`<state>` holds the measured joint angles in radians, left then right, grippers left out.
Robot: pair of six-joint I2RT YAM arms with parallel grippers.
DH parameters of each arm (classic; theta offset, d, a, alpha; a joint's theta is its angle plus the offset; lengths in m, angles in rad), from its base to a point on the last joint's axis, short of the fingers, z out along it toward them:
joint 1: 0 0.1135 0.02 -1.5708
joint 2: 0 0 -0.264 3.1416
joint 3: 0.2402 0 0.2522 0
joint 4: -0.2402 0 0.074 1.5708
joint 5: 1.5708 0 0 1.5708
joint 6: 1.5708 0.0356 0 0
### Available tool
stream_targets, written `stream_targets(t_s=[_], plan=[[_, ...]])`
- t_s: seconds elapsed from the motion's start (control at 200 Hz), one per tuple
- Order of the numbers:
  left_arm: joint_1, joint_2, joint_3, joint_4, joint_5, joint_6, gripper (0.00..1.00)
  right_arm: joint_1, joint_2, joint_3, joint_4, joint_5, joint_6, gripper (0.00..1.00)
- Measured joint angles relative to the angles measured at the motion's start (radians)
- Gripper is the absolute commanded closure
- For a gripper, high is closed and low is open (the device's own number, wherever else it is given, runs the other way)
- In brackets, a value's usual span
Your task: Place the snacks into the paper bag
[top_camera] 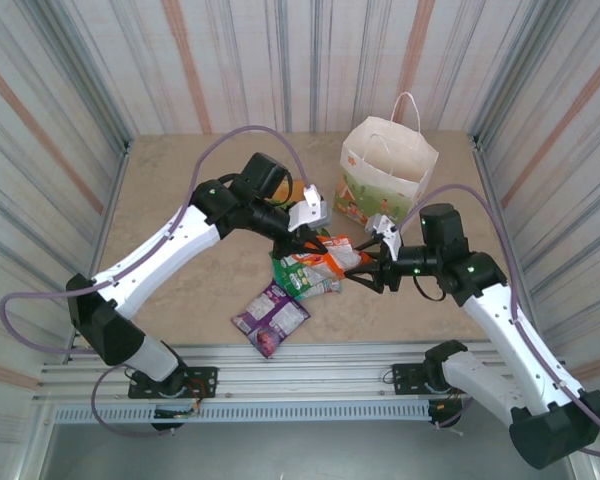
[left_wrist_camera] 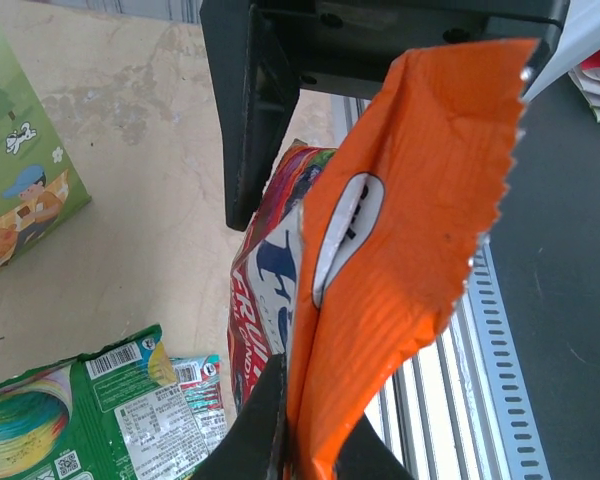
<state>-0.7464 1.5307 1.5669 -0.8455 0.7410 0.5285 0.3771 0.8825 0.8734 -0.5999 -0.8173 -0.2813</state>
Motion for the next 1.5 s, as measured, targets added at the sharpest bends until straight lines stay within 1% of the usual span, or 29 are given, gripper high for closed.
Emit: stream_targets(t_s=[0.06,0.16,0.225,0.331,0.401,0.541,0.581,0.621,0.736,0.877,0.977,1.097,1.127,1.192,1.217,1.388,1.498], plan=[[0.0,0.0,0.0,0.0,-0.002,0.0,1.0,0.0,0.005,0.004,-0.009,-0.014,-0.013,0.39],[0.0,0.0,0.006,-0.004,-0.023,-0.005,1.0,0.0,0.006,0.008,-0.022,-0.015,-0.026,0.56],[0.0,0.005,0.023,-0.015,-0.035,-0.01,1.0,0.0,0.005,0.008,-0.022,-0.003,-0.027,0.65],[-0.001,0.012,0.039,-0.018,-0.044,-0.018,1.0,0.0,-0.007,0.008,-0.019,0.019,-0.028,0.76],[-0.002,0.014,0.04,-0.016,-0.047,-0.026,0.99,0.0,-0.019,0.008,-0.018,0.036,-0.029,0.8],[-0.006,0.027,0.062,-0.011,-0.069,-0.054,0.85,0.0,-0.039,0.007,-0.006,0.069,-0.019,0.93],[-0.007,0.031,0.068,-0.007,-0.076,-0.063,0.8,0.0,-0.046,0.006,0.001,0.087,-0.015,0.95],[-0.007,0.033,0.071,-0.001,-0.089,-0.074,0.72,0.0,-0.053,0.005,0.005,0.103,-0.011,0.97],[-0.002,0.033,0.074,0.012,-0.121,-0.119,0.47,0.0,-0.073,0.0,0.016,0.15,0.008,0.99],[0.026,0.03,0.068,0.054,-0.153,-0.198,0.31,-0.005,-0.095,0.0,0.039,0.198,0.034,0.99],[0.049,0.009,0.032,0.104,-0.22,-0.274,0.22,-0.006,-0.113,0.0,0.056,0.252,0.058,1.0],[0.076,-0.027,-0.024,0.154,-0.325,-0.377,0.2,-0.008,-0.132,0.0,0.079,0.327,0.091,1.0],[0.085,-0.039,-0.042,0.169,-0.35,-0.406,0.17,-0.01,-0.135,0.002,0.087,0.342,0.098,1.0],[0.109,-0.066,-0.084,0.197,-0.397,-0.468,0.16,-0.018,-0.136,0.015,0.104,0.379,0.121,1.0],[0.122,-0.076,-0.1,0.205,-0.414,-0.492,0.14,-0.023,-0.135,0.024,0.108,0.391,0.127,1.0],[0.21,-0.138,-0.195,0.241,-0.517,-0.635,0.14,-0.059,-0.1,0.151,0.169,0.454,0.162,1.0],[0.23,-0.153,-0.229,0.249,-0.55,-0.685,0.14,-0.089,-0.049,0.252,0.235,0.462,0.176,1.0]])
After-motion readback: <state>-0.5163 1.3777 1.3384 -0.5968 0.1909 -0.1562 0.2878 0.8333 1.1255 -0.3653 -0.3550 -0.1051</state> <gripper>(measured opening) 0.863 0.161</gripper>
